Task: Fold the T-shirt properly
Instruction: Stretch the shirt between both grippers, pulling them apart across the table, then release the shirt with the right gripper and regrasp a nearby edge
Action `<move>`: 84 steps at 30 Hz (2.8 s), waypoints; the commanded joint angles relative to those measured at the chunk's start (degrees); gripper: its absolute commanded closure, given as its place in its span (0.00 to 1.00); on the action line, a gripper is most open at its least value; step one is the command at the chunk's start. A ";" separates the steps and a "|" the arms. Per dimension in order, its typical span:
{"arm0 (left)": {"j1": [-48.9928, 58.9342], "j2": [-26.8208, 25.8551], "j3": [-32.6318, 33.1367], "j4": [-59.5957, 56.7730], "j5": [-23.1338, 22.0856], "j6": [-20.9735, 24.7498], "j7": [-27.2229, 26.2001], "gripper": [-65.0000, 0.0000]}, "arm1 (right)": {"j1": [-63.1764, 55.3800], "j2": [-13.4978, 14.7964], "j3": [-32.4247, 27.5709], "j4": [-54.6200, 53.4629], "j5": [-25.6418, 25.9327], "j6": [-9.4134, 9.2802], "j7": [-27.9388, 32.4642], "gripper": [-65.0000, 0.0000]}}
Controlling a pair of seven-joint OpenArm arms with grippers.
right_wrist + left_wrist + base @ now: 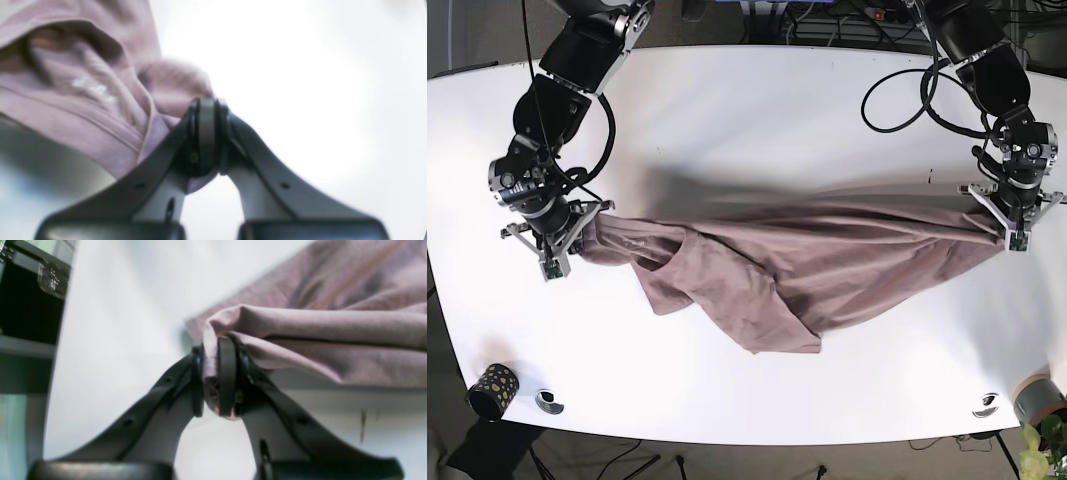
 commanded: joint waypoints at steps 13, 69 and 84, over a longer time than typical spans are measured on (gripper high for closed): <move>8.17 -7.73 0.20 0.04 -0.30 -0.48 -2.27 0.97 | -11.84 -0.08 2.80 4.19 15.13 -0.78 -3.48 1.00; 11.34 -5.01 0.11 -2.60 -0.13 -3.91 -8.51 0.97 | -9.12 3.70 -36.58 -0.82 -1.31 -0.86 8.13 0.43; 11.42 -5.10 0.03 -2.60 -0.13 -3.91 -8.51 0.97 | -9.03 3.70 -36.50 -1.09 -1.31 -0.86 10.59 0.85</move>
